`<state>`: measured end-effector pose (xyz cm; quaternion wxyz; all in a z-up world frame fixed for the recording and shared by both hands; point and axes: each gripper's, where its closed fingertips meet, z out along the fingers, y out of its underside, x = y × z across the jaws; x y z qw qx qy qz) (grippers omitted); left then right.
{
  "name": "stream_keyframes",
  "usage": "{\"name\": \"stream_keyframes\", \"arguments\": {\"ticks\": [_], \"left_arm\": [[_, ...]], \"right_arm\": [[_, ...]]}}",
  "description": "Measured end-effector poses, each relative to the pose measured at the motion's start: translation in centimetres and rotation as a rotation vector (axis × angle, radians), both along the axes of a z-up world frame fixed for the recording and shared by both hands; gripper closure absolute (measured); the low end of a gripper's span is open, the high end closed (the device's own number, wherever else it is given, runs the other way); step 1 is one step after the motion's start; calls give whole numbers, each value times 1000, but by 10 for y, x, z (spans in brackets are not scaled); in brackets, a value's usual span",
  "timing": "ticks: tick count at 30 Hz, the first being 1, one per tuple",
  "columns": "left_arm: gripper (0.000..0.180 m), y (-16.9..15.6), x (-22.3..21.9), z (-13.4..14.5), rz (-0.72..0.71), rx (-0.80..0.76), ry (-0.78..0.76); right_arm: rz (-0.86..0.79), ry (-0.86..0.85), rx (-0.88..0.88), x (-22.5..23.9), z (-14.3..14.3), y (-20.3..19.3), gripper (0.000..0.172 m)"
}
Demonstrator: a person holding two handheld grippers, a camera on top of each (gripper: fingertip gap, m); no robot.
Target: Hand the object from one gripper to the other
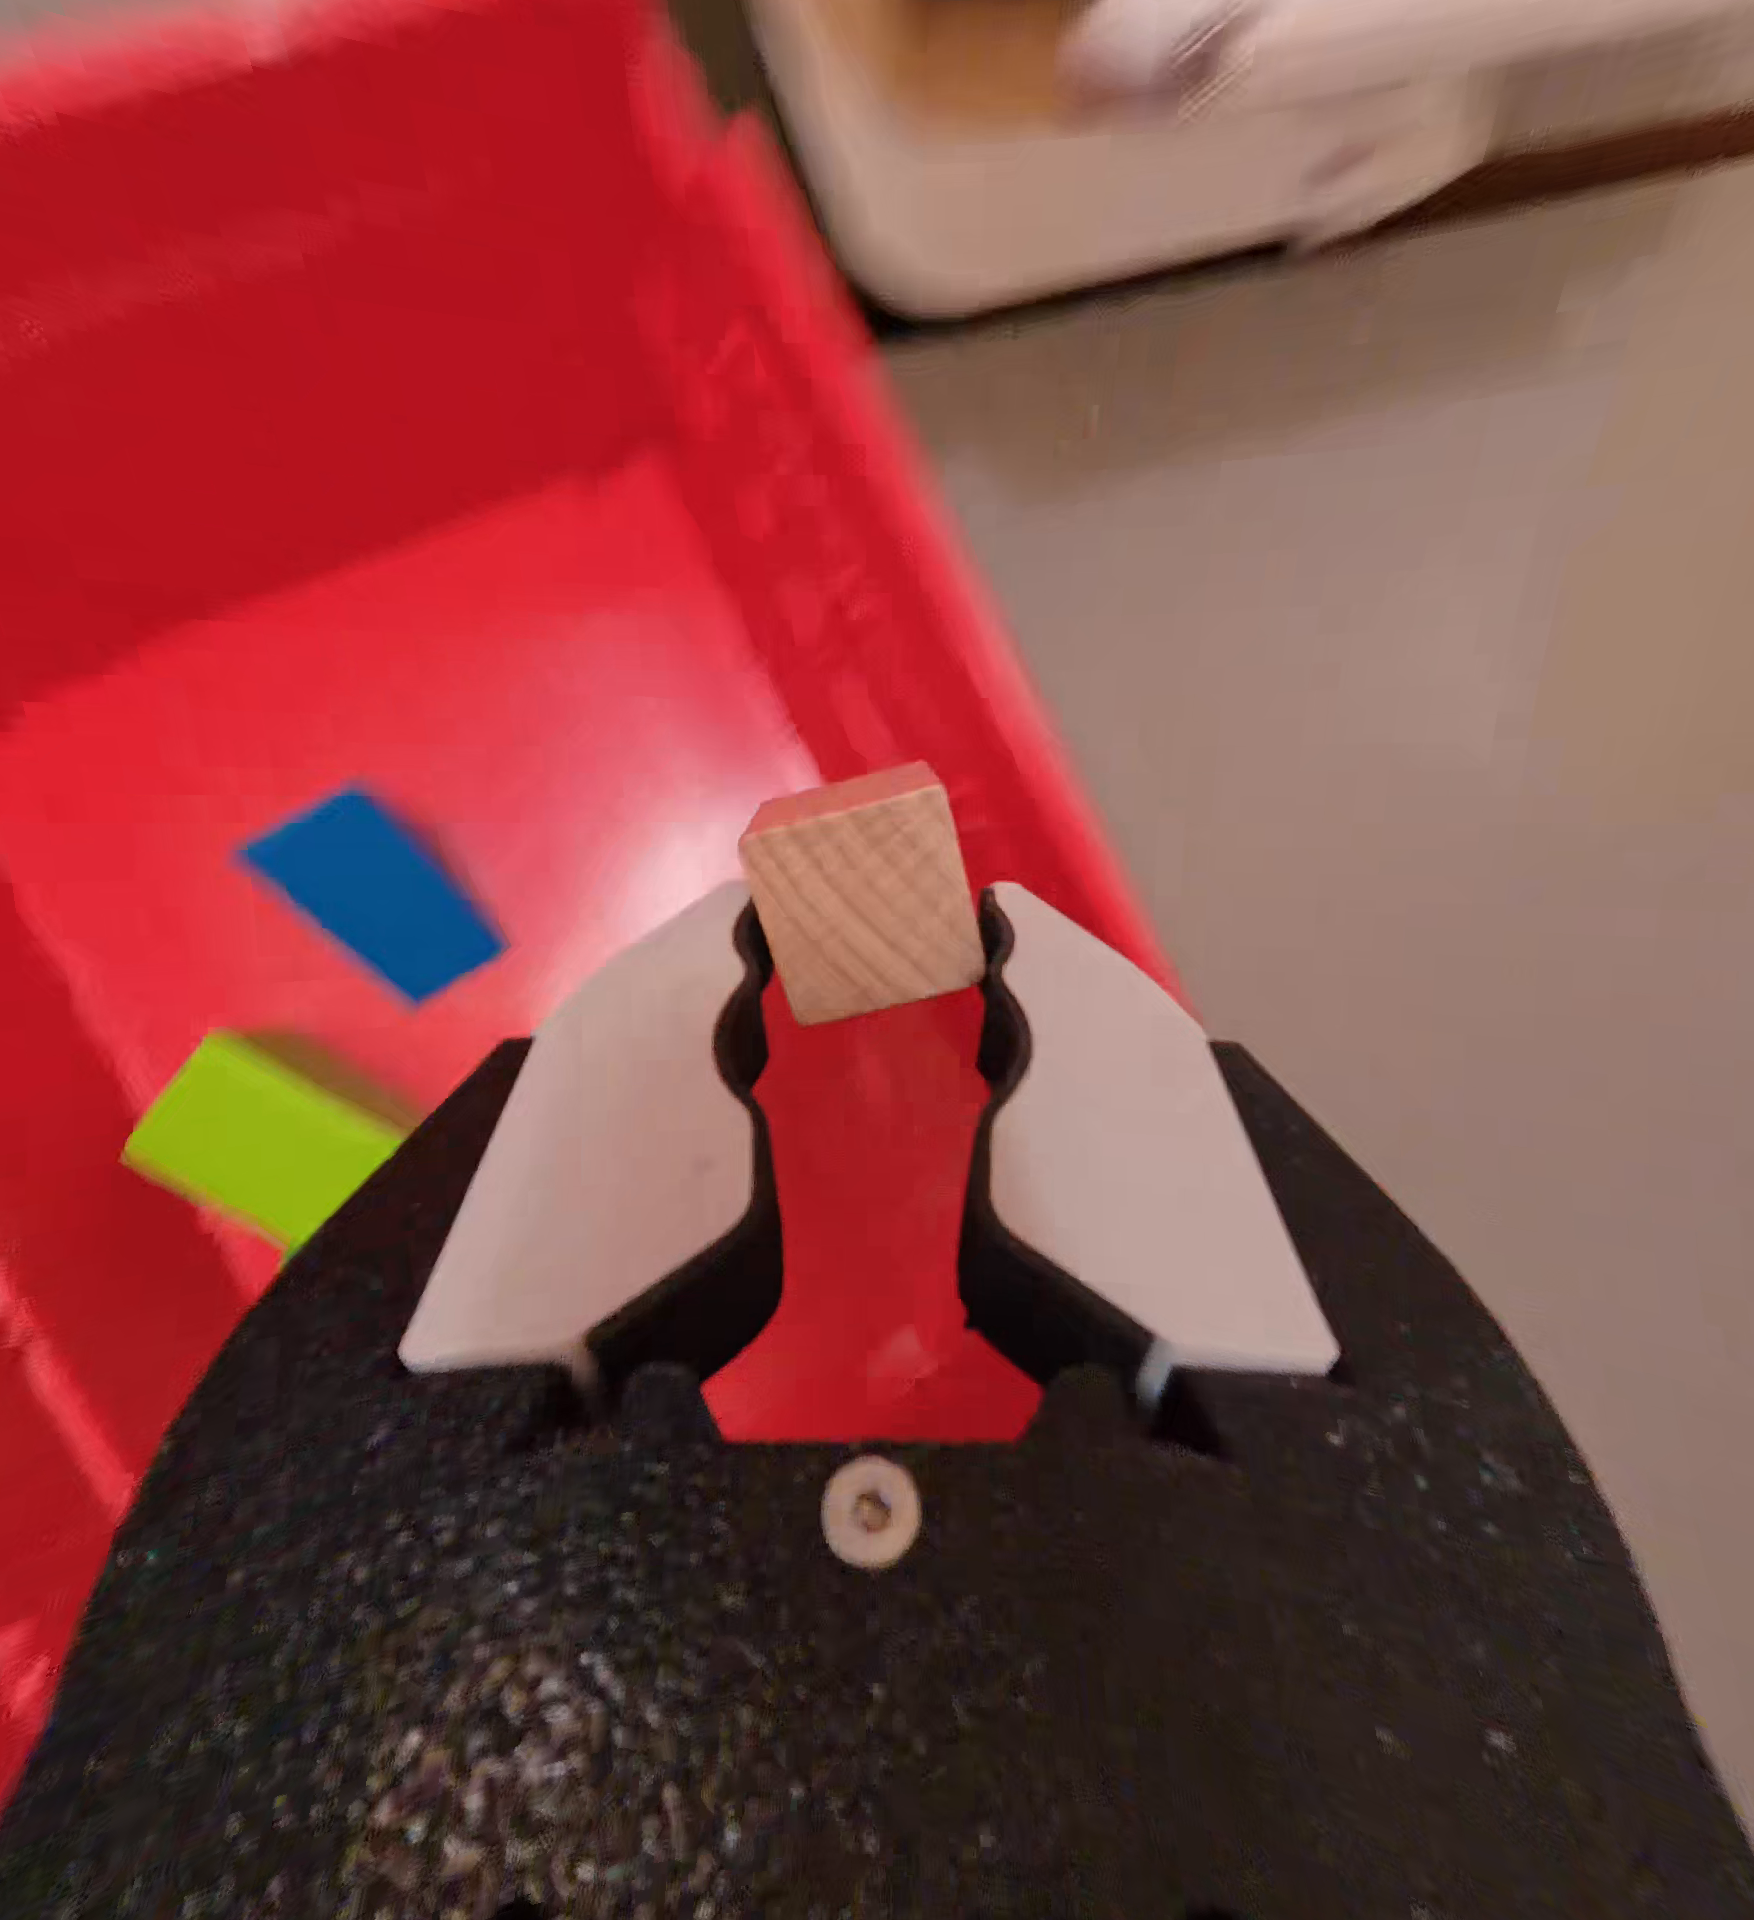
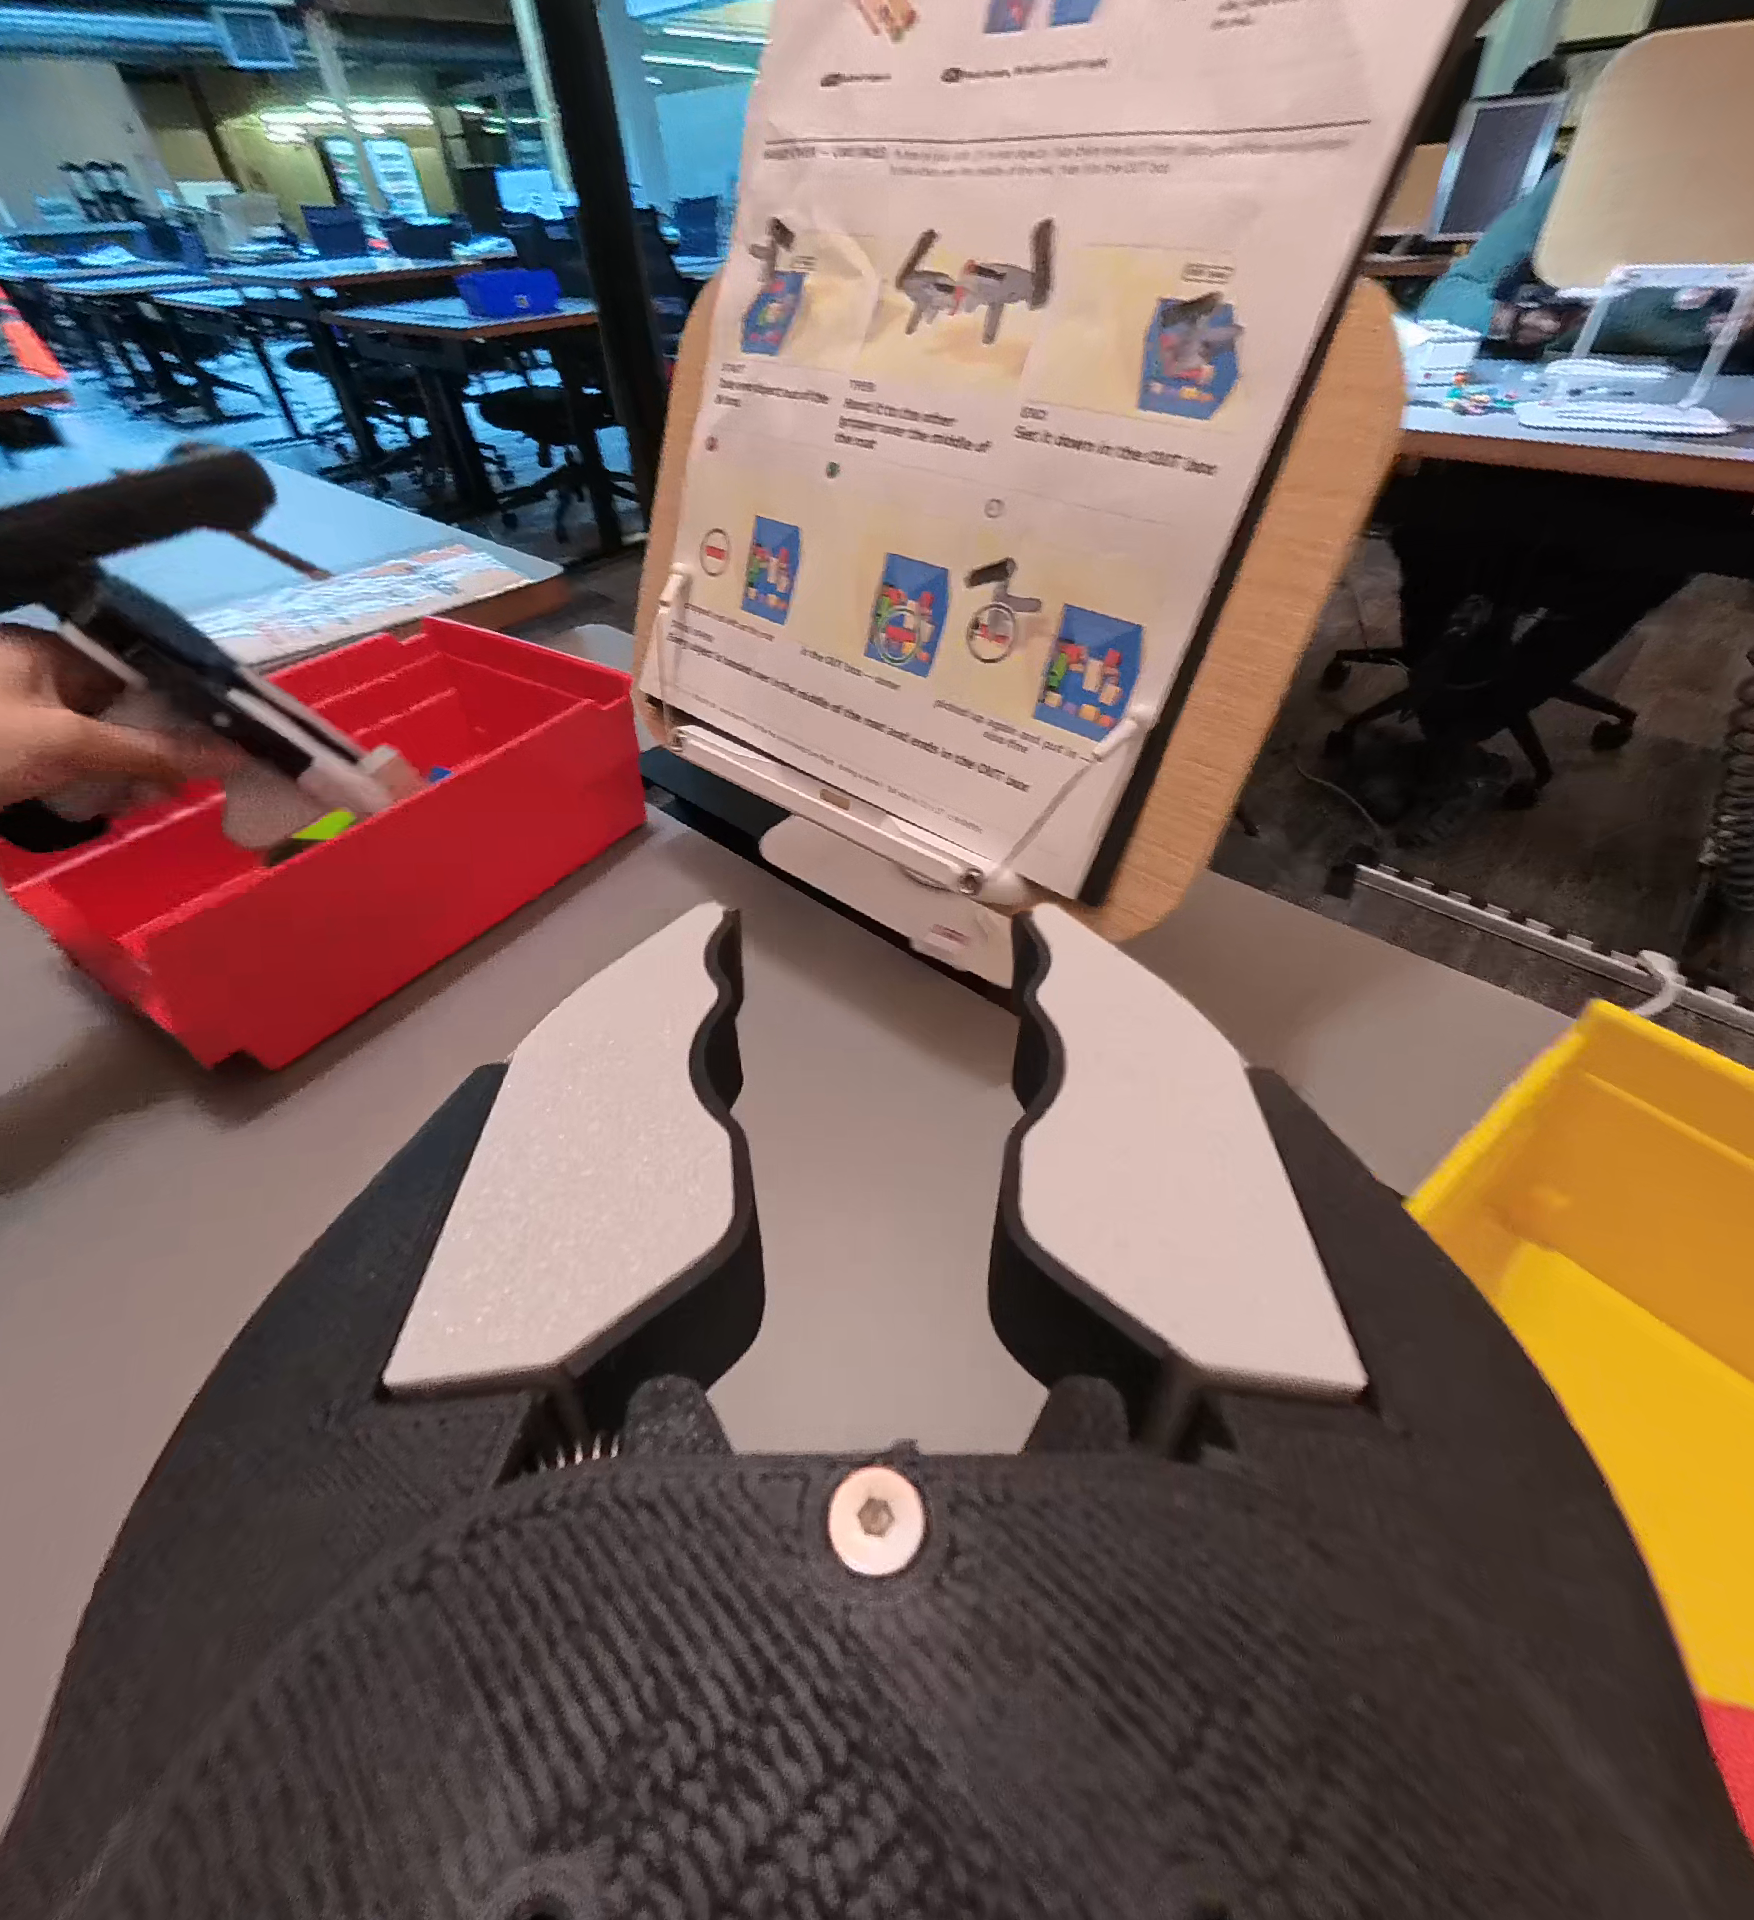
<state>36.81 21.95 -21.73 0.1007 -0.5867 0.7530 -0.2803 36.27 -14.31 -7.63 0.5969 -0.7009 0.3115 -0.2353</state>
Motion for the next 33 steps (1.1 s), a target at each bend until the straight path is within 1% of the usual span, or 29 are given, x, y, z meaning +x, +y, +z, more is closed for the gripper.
{"name": "stream_keyframes", "arguments": {"ticks": [3, 7, 8, 10, 13, 16, 18, 20, 23, 25, 30, 32, 33], "left_arm": [[144, -52, -7, 59, -213, -164, -285], [144, -131, -51, 137, -555, -417, -604], [144, -147, -65, 152, -638, -463, -669], [144, -175, -93, 171, -797, -519, -752], [144, -206, -121, 181, -958, -546, -847], [144, -225, -131, 184, -1027, -503, -907], [144, -233, -139, 185, -1063, -505, -922], [144, -237, -143, 182, -1086, -487, -924], [144, -238, -143, 181, -1086, -478, -920], [144, -238, -145, 182, -1090, -489, -923], [144, -238, -148, 184, -1103, -523, -919], [144, -237, -144, 179, -1082, -498, -891], [144, -237, -140, 176, -1070, -477, -879]], "right_arm": [[134, 26, 57, -13, 3, 27, 117], [368, 40, 194, -43, 19, 71, 109], [433, 43, 232, -53, 25, 81, 107], [562, 50, 308, -74, 37, 99, 104], [723, 35, 396, -104, 56, 118, 99], [832, 19, 426, -126, 64, 130, 99], [819, 11, 400, -127, 62, 135, 101], [833, -18, 388, -130, 62, 138, 108], [856, -38, 392, -135, 64, 141, 115], [871, -59, 366, -138, 61, 143, 123], [861, -144, 335, -140, 61, 144, 129], [854, -197, 307, -141, 61, 143, 139], [829, -208, 277, -138, 59, 143, 139]]}}
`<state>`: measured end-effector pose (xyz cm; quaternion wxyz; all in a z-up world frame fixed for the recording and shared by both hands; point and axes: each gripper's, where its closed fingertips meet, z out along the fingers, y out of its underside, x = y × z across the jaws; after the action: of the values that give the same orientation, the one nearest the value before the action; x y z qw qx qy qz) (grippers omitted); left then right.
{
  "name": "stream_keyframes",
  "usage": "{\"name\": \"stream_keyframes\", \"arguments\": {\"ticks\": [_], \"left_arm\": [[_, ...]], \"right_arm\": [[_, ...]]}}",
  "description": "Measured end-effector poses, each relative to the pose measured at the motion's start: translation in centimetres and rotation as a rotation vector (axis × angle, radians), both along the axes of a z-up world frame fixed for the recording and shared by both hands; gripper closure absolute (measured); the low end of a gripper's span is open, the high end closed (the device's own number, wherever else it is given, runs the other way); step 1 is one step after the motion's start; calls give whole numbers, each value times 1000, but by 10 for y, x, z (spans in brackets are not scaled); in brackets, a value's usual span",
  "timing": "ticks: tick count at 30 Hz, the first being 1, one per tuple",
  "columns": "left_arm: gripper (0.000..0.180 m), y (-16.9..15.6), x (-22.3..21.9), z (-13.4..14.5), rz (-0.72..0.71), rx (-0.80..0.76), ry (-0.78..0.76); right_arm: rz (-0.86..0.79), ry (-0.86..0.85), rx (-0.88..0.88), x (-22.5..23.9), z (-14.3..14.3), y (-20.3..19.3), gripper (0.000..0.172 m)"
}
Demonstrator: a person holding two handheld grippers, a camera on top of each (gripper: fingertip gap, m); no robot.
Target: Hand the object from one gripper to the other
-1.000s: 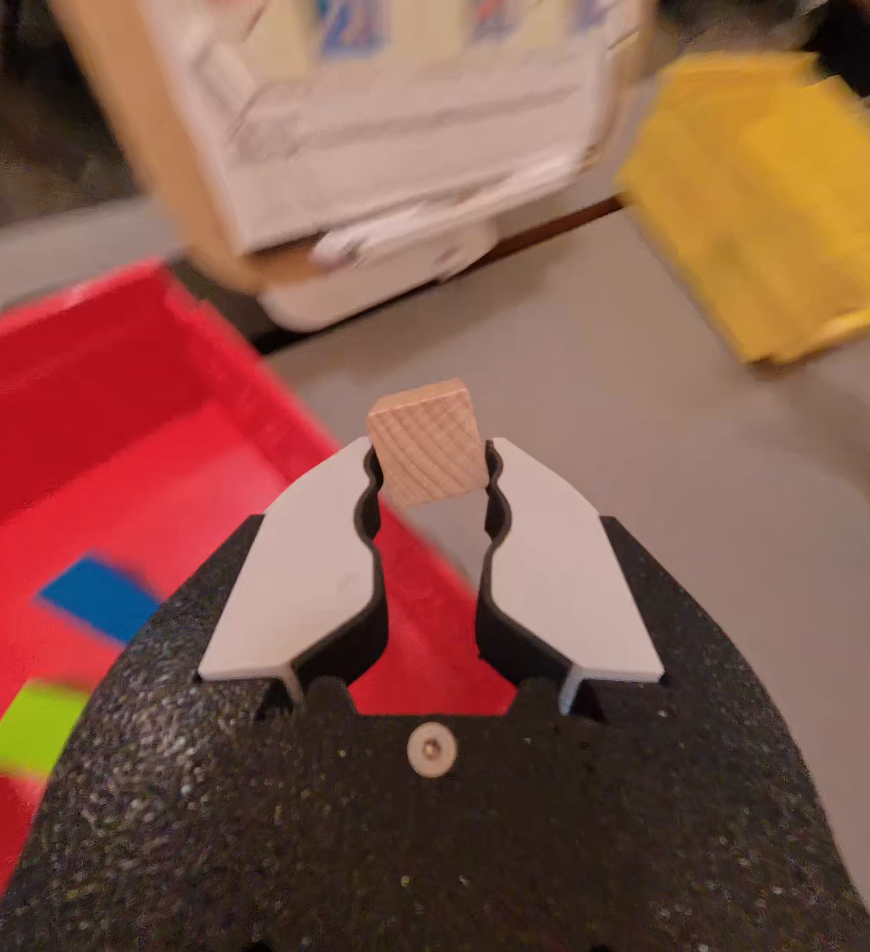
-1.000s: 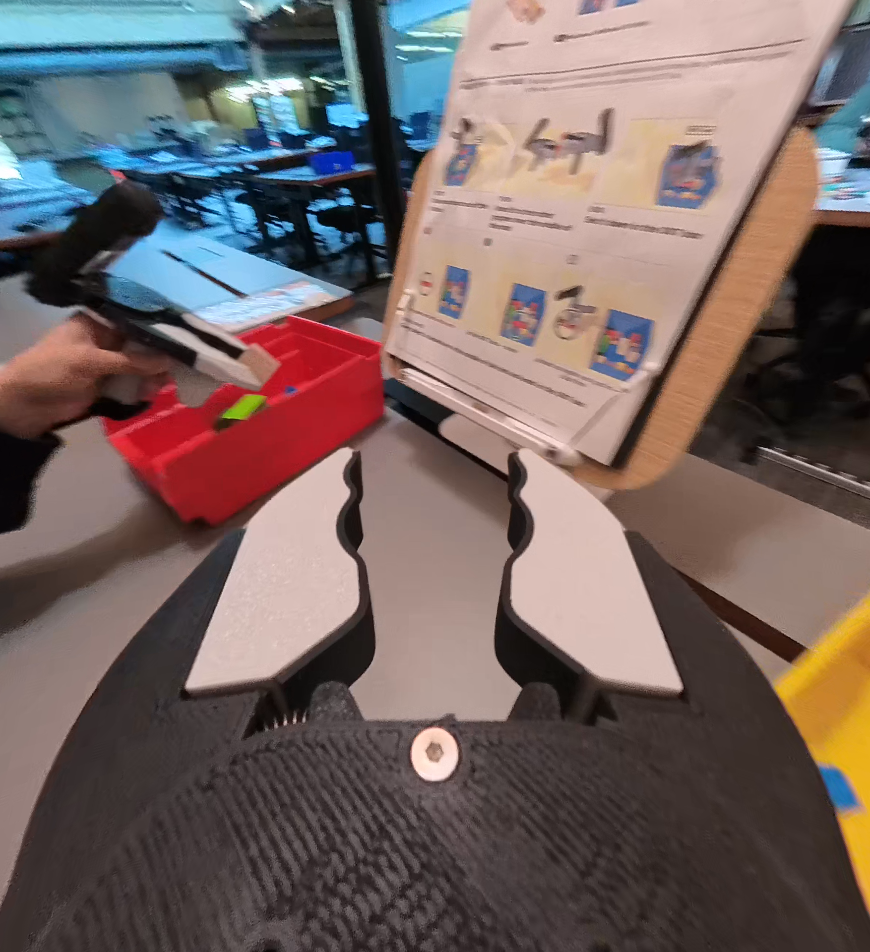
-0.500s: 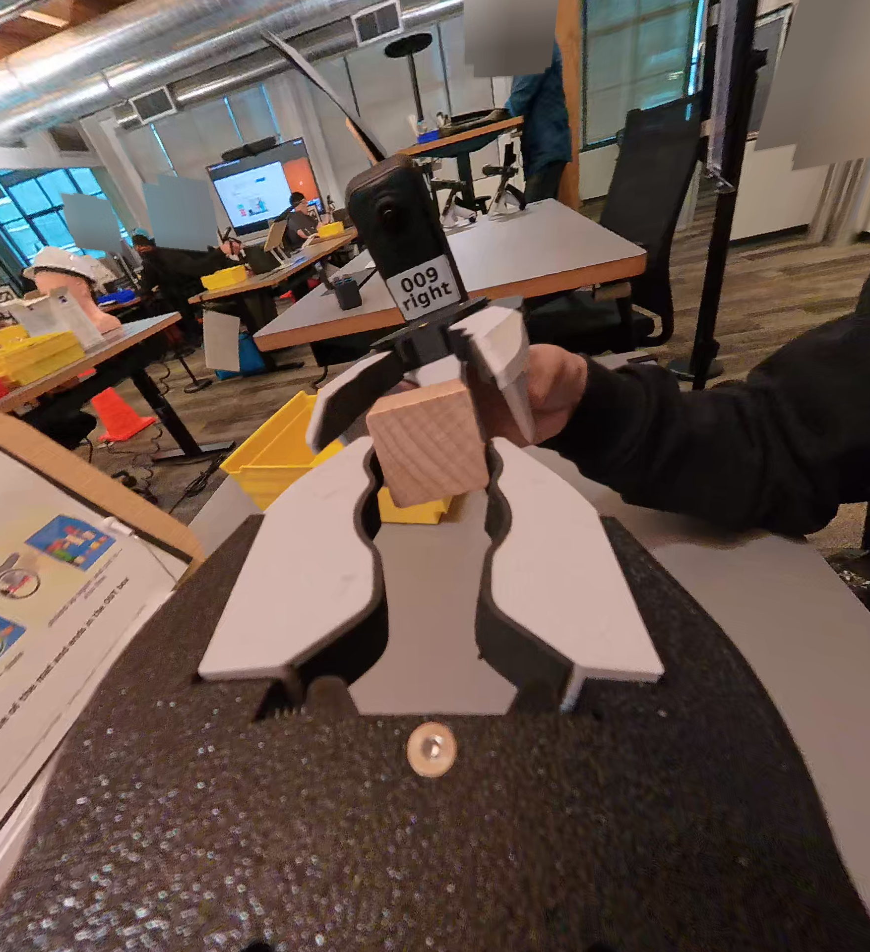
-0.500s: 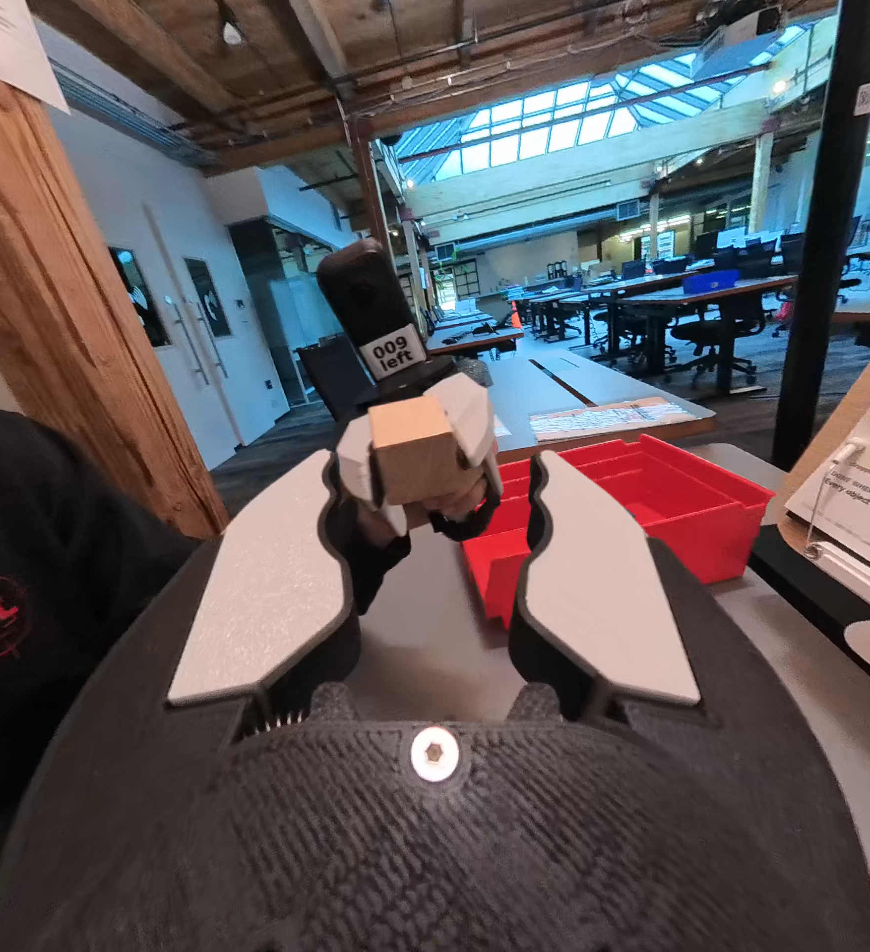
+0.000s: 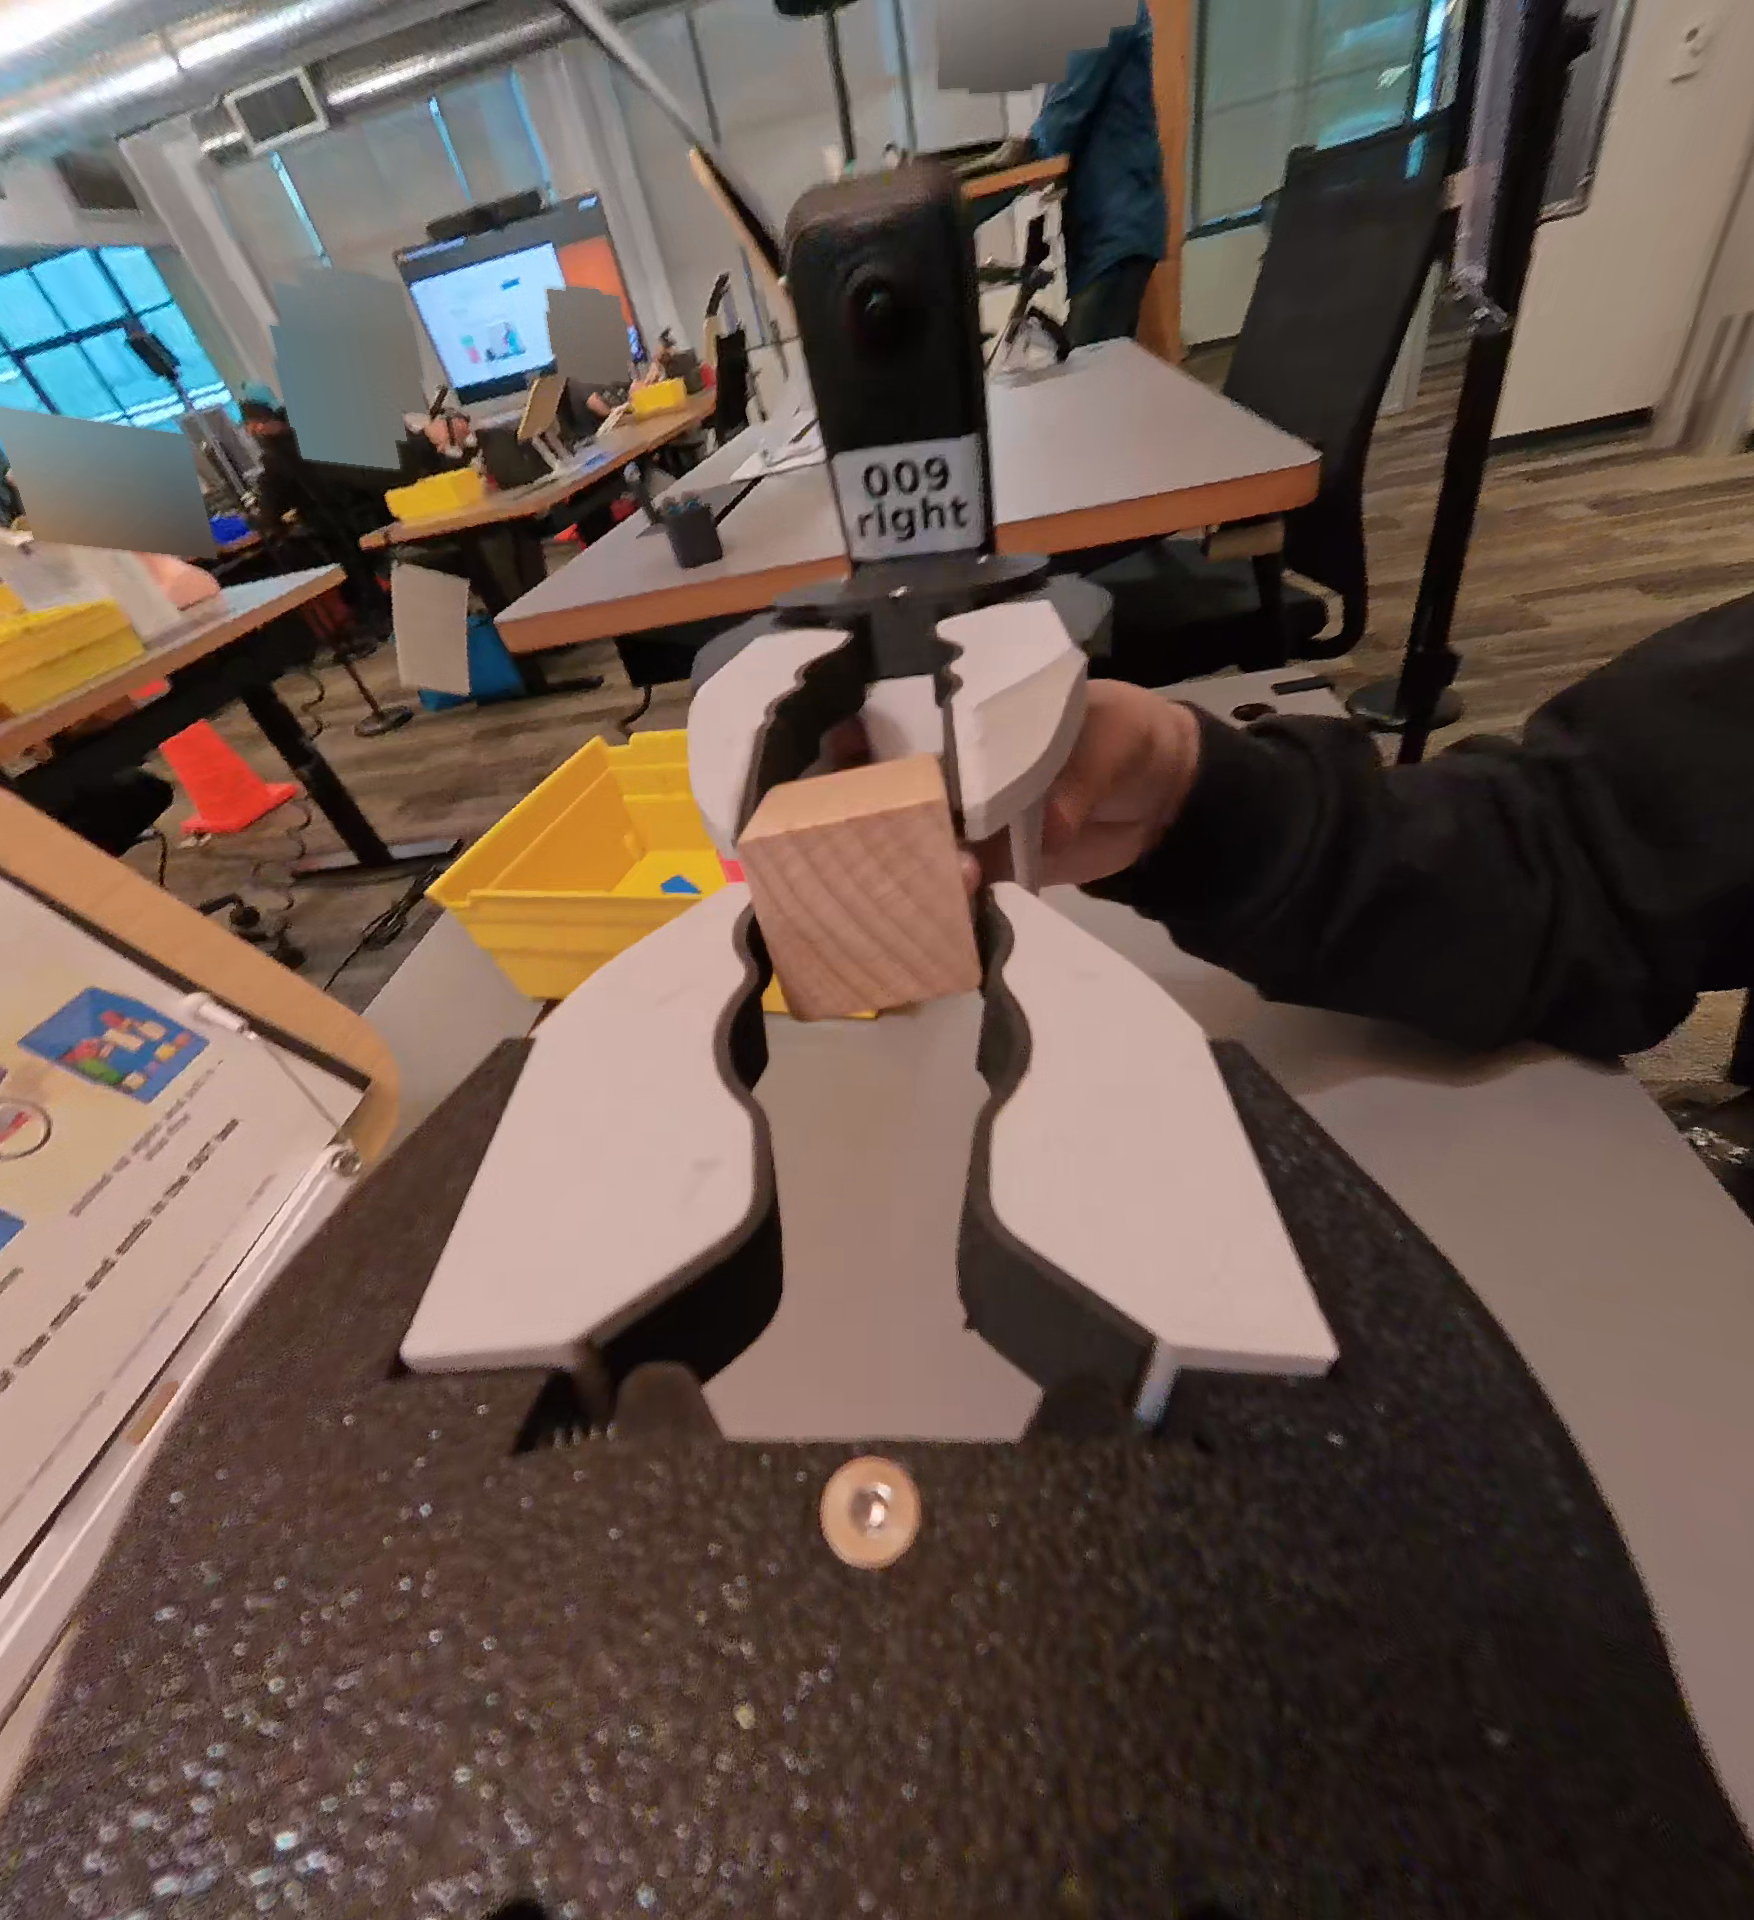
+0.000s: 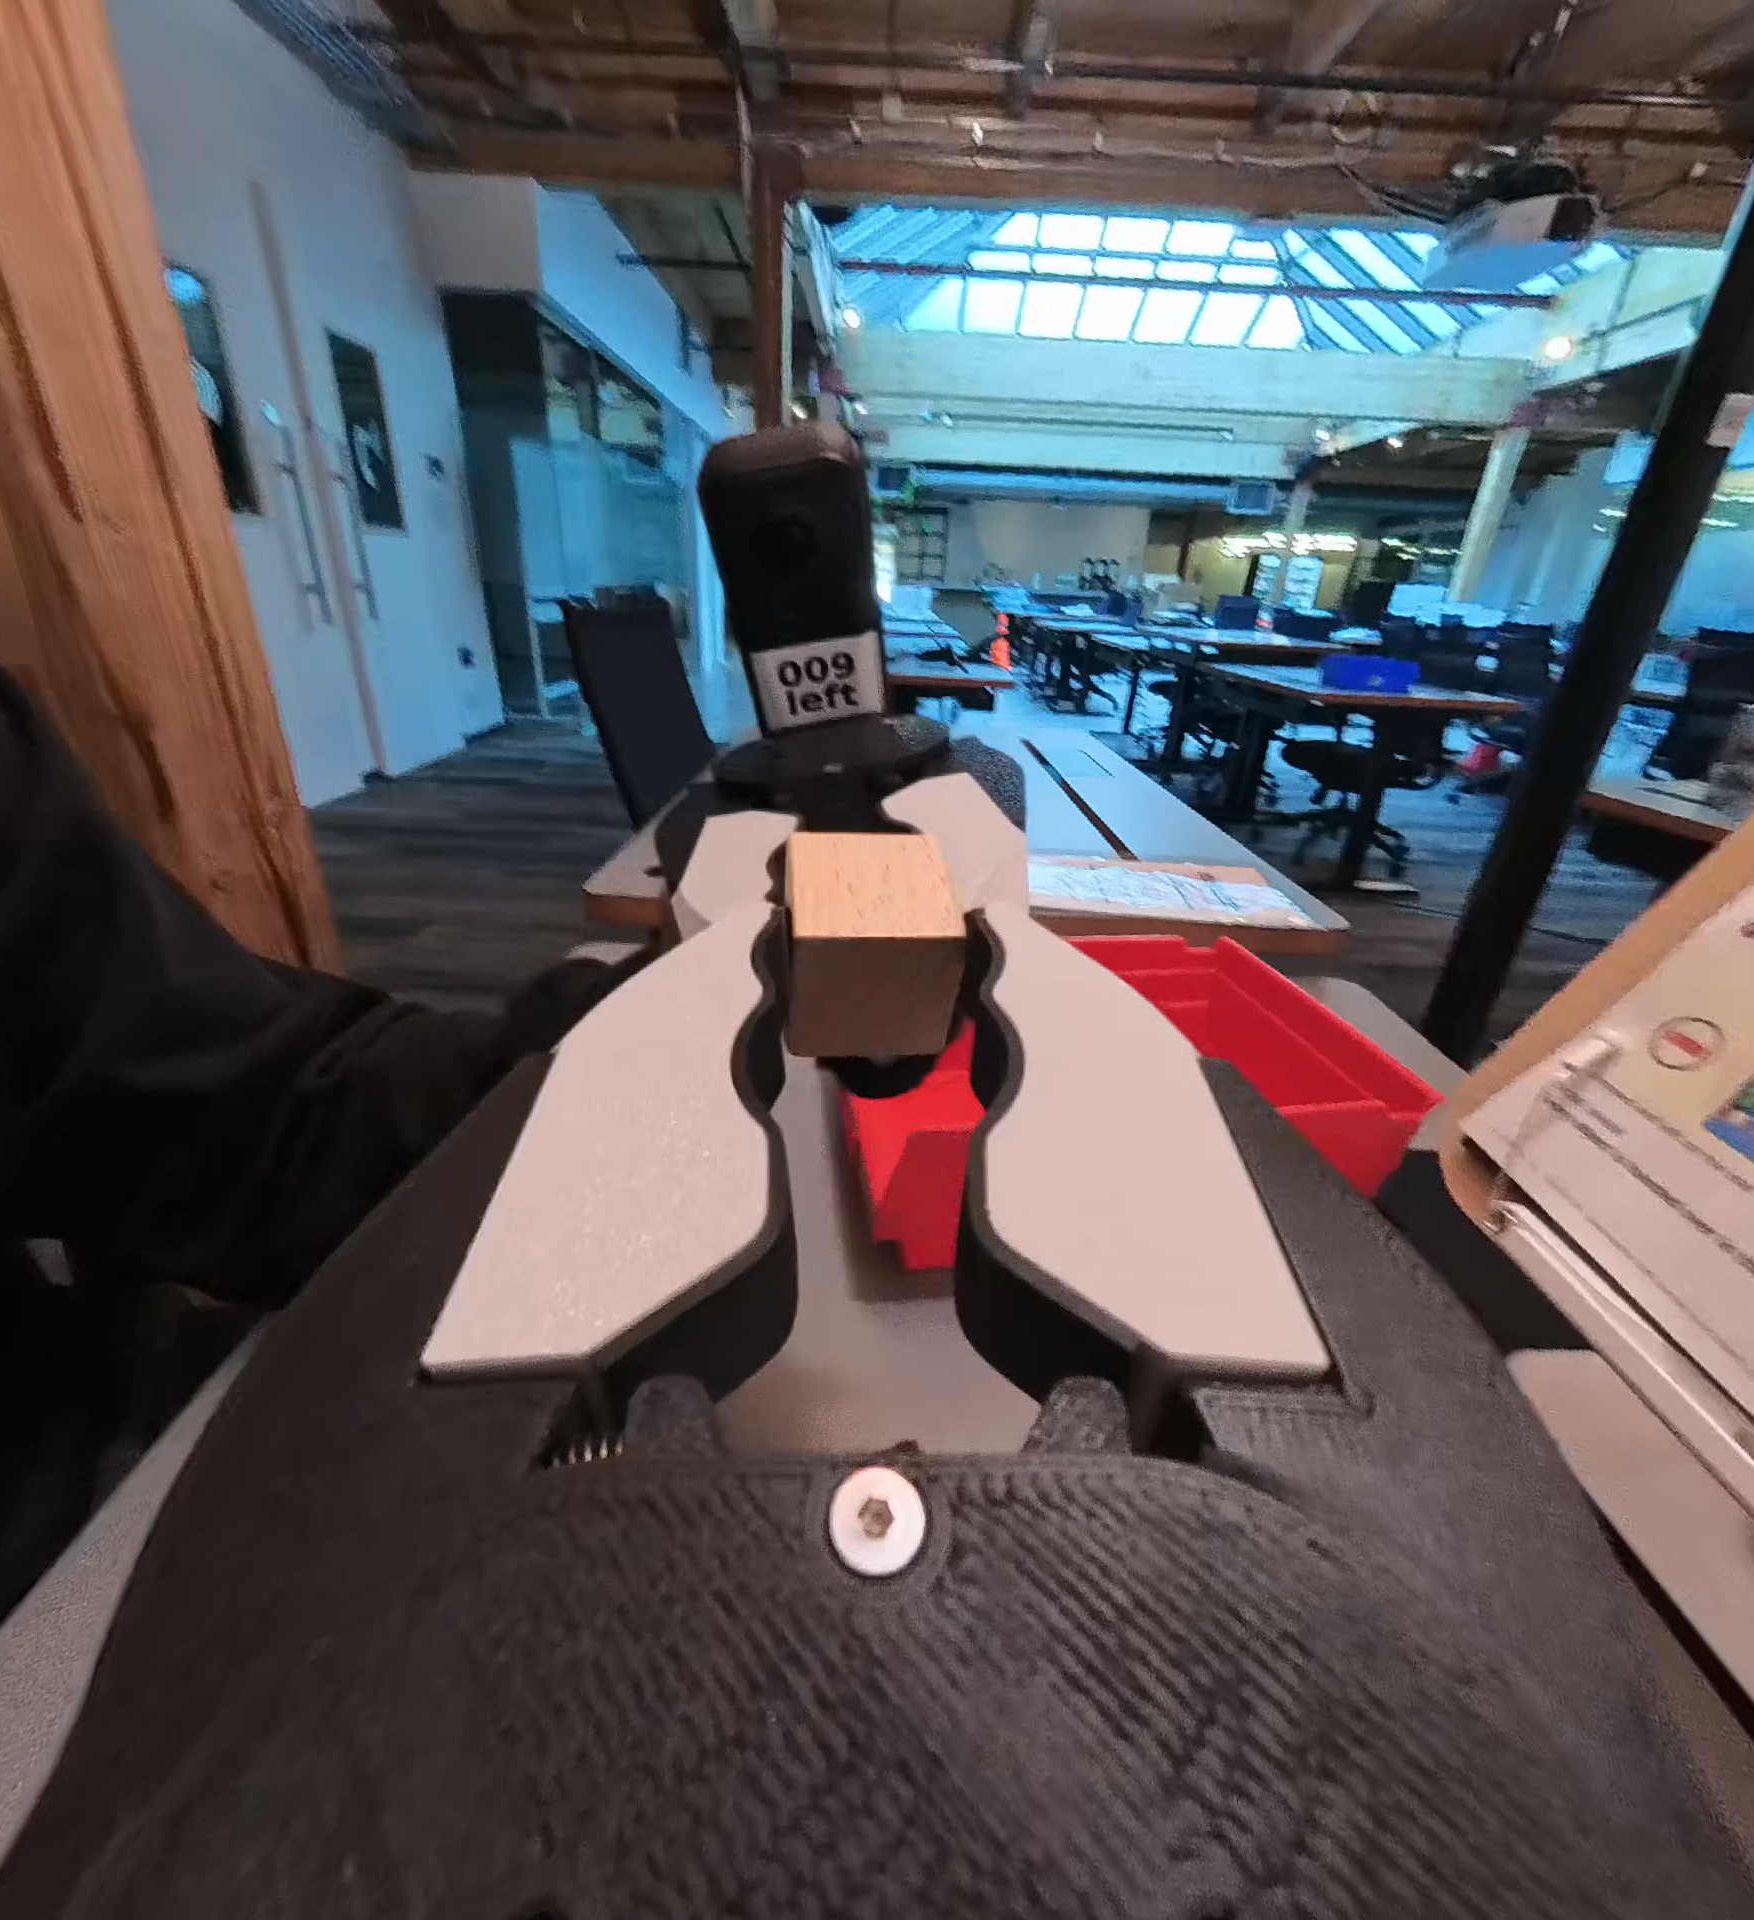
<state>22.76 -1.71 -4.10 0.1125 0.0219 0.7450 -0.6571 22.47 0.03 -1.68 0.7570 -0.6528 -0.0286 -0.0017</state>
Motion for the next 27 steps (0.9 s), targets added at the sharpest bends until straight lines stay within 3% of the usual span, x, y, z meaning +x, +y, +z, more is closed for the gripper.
{"name": "stream_keyframes", "arguments": {"ticks": [7, 11, 15, 18, 20, 27], "left_arm": [[143, -3, 19, -5, 116, 8, 56], [140, 7, 34, -4, 206, -10, 74], [140, 20, 45, -1, 260, -57, 136], [141, 27, 52, -5, 282, -62, 173], [142, 30, 54, -7, 293, -62, 188], [145, 29, 57, -15, 286, -42, 218]], "right_arm": [[-131, -26, -51, 17, -5, -5, 139], [-256, -28, -51, 38, -2, -27, 139], [-577, 56, -50, 92, -6, -102, 139], [-948, 153, -183, 136, -38, -188, 139], [-1100, 245, -290, 149, -67, -236, 139], [-1323, 449, -437, 160, -128, -318, 139]]}}
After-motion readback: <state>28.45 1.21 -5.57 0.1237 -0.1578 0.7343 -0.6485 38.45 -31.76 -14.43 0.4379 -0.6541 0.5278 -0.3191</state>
